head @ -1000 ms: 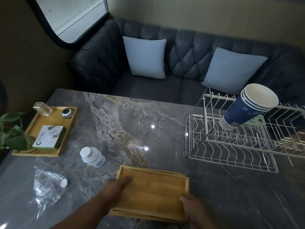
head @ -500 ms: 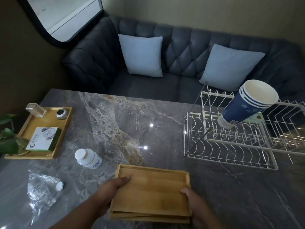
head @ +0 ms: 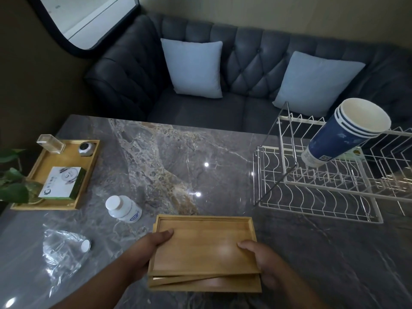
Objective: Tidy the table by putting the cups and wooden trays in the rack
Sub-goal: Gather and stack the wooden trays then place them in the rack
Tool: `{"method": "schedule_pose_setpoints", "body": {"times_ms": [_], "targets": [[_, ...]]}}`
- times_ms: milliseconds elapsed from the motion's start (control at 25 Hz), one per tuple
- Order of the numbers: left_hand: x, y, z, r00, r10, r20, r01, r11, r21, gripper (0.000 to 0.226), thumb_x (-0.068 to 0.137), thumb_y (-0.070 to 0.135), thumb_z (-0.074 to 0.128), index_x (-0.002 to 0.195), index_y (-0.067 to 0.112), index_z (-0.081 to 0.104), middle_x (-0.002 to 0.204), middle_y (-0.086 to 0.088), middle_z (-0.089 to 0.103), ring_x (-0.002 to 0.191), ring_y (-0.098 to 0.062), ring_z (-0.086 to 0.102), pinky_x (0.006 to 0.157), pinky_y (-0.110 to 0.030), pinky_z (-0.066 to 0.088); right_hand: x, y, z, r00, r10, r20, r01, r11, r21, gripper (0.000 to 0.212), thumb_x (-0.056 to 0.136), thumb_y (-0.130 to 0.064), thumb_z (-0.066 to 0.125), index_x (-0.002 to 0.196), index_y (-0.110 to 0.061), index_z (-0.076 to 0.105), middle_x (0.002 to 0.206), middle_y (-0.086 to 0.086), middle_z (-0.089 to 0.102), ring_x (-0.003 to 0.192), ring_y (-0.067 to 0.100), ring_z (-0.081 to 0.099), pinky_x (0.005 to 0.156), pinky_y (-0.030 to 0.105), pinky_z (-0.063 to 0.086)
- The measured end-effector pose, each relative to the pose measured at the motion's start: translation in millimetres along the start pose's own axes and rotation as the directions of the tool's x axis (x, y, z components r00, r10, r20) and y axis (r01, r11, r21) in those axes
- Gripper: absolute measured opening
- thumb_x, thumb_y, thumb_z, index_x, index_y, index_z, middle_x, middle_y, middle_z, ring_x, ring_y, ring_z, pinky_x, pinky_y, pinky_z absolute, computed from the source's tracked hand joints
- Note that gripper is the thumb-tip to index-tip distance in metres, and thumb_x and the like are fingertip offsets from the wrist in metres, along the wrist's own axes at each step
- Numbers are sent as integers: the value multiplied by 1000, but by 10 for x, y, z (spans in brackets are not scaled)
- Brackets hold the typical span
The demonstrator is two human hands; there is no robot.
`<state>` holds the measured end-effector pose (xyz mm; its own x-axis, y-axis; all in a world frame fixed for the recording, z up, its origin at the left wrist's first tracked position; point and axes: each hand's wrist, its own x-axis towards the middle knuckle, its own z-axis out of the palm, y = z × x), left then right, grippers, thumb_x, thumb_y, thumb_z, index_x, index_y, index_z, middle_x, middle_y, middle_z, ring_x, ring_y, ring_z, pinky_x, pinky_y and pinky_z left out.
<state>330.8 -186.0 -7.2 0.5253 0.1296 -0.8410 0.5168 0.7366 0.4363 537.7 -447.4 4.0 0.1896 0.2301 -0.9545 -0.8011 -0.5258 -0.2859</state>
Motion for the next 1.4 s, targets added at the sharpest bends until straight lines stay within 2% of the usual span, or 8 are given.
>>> {"method": "schedule_pose_setpoints", "body": {"times_ms": [200, 320, 560, 760, 920, 1040, 1240, 1400], "targets": [[-12, 30, -100, 999, -30, 16, 30, 999, -19, 43, 88, 33, 74, 116, 1, 76, 127, -29, 68, 114, -45, 69, 95, -55, 58, 9, 15, 43, 998, -47, 32, 48, 999, -4, 37, 87, -29, 72, 112, -1, 75, 105, 23, 77, 96, 38, 73, 95, 51, 57], [-53, 85, -150, 996, -39, 85, 41, 999, -14, 41, 89, 30, 74, 118, 0, 75, 129, -29, 67, 111, -43, 70, 85, -49, 61, -17, 62, 36, 992, -53, 118, 52, 999, 11, 46, 78, -26, 77, 117, -2, 73, 114, 23, 75, 107, 39, 72, 99, 54, 54], [-69, 209, -203, 976, 33, 217, -66, 987, 144, 56, 82, 27, 86, 131, 6, 68, 136, -25, 64, 124, -44, 63, 103, -55, 52, 3, -46, -100, 970, -184, 161, 200, 976, -88, 63, 65, -26, 88, 118, 2, 70, 111, 24, 75, 104, 41, 73, 99, 58, 53], [-13, 337, -196, 973, 142, 182, -204, 899, 388, 82, 69, 38, 95, 139, 21, 56, 132, -5, 71, 121, -27, 68, 103, -47, 53, -5, -120, -247, 913, -307, 268, 367, 905, -215, 90, 50, -35, 98, 128, -7, 64, 118, 9, 76, 110, 27, 72, 90, 38, 60], [6, 323, -171, 970, 183, 162, -240, 839, 489, 91, 61, 43, 99, 137, 32, 50, 128, 8, 73, 115, -14, 71, 87, -28, 60, -11, -142, -336, 891, -371, 262, 440, 848, -296, 82, 66, -14, 94, 137, -7, 54, 129, 10, 70, 119, 26, 67, 102, 41, 54], [0, 263, -139, 944, 270, 187, -328, 802, 498, 87, 66, 36, 96, 139, 29, 48, 129, 7, 71, 116, -15, 70, 85, -25, 60, 7, -118, -385, 889, -389, 243, 455, 818, -353, 72, 73, 0, 86, 137, -8, 53, 126, 4, 71, 110, 13, 70, 83, 22, 58], [-35, 202, -106, 886, 422, 193, -437, 617, 655, 86, 68, 44, 92, 139, 43, 43, 130, 14, 68, 120, -8, 65, 97, -34, 56, 83, 25, -490, 874, -455, 170, 484, 785, -387, 87, 60, -8, 97, 137, -10, 56, 122, 0, 75, 114, 16, 70, 91, 29, 58], [-51, 107, -107, 849, 509, 143, -431, 512, 743, 91, 60, 53, 91, 135, 44, 42, 123, 30, 64, 113, 4, 63, 94, -30, 52, 60, 115, -501, 811, -579, 89, 552, 706, -444, 102, 49, -24, 100, 138, -22, 49, 116, -16, 75, 108, 5, 70, 83, 15, 56]]}}
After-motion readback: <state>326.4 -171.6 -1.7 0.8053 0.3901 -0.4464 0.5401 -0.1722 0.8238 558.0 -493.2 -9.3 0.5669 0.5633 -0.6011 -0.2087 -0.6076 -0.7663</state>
